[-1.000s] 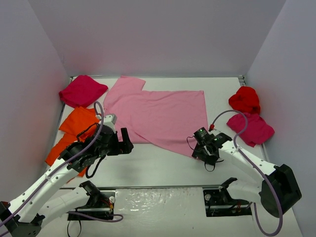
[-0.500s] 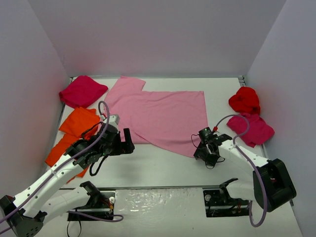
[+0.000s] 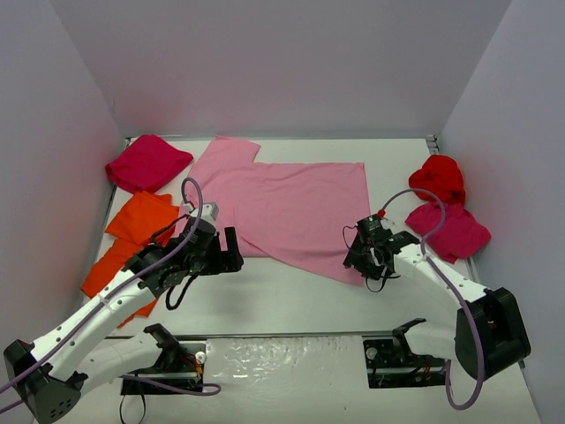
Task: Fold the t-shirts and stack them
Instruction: Fold the tshirt
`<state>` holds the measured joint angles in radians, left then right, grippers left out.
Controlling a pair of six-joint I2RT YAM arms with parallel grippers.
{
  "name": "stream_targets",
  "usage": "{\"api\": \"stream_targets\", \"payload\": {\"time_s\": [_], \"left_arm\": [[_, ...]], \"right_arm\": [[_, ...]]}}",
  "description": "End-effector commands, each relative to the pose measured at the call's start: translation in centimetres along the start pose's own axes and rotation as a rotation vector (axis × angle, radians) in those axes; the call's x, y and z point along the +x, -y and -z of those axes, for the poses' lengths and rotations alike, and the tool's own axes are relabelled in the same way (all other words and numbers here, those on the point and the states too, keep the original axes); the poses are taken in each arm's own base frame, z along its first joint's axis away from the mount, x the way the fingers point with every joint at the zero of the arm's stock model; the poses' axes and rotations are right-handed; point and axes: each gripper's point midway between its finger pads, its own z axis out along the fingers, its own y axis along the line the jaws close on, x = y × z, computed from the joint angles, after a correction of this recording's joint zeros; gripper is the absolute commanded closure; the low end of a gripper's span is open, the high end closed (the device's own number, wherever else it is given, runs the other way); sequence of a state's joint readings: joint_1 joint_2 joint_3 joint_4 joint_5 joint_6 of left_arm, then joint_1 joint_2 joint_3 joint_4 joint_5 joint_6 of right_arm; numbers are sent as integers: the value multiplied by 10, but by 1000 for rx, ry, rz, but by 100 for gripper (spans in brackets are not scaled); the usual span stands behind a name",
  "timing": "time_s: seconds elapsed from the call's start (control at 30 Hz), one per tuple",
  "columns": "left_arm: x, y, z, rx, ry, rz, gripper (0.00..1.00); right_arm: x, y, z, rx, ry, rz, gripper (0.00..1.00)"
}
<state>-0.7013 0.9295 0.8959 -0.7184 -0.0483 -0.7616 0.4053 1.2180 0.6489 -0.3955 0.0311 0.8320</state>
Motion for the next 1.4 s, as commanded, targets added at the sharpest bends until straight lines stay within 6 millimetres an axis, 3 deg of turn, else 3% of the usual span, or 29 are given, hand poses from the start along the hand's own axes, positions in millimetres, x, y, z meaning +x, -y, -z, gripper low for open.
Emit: {"api": "stream_targets", "payload": {"time_s": [0.0,0.07,0.17,0.3,0.63,0.7,0.8,0.93,1.07,1.2,1.37], "left_arm": [[-27,22,13,78,86,9,21],[-28,23,12,80,86,11,21],[-29,26,12,88,86,12,21],[-28,24,14,87,90,16,21],[-26,19,18,70,86,13,21],[-27,20,18,73,88,13,21],[-27,21,17,77,90,13,21],[-28,23,16,84,89,15,21],[-27,24,14,87,85,14,21],[-27,25,13,91,82,14,21],[-27,30,11,109,77,20,21]], "right_arm": [[-13,-11,15,-55,46,-2,52],[-10,-1,8,-13,46,-14,51],[11,21,-13,83,-29,-27,50],[24,25,-29,82,-67,-36,50],[19,35,-28,103,-17,-81,51],[20,36,-27,103,-19,-81,61],[23,38,-25,100,-28,-80,97],[26,34,-20,76,-45,-80,100],[8,26,-3,43,27,-57,100],[-35,3,31,-28,171,-29,100],[-72,-22,38,-9,215,44,100]]}}
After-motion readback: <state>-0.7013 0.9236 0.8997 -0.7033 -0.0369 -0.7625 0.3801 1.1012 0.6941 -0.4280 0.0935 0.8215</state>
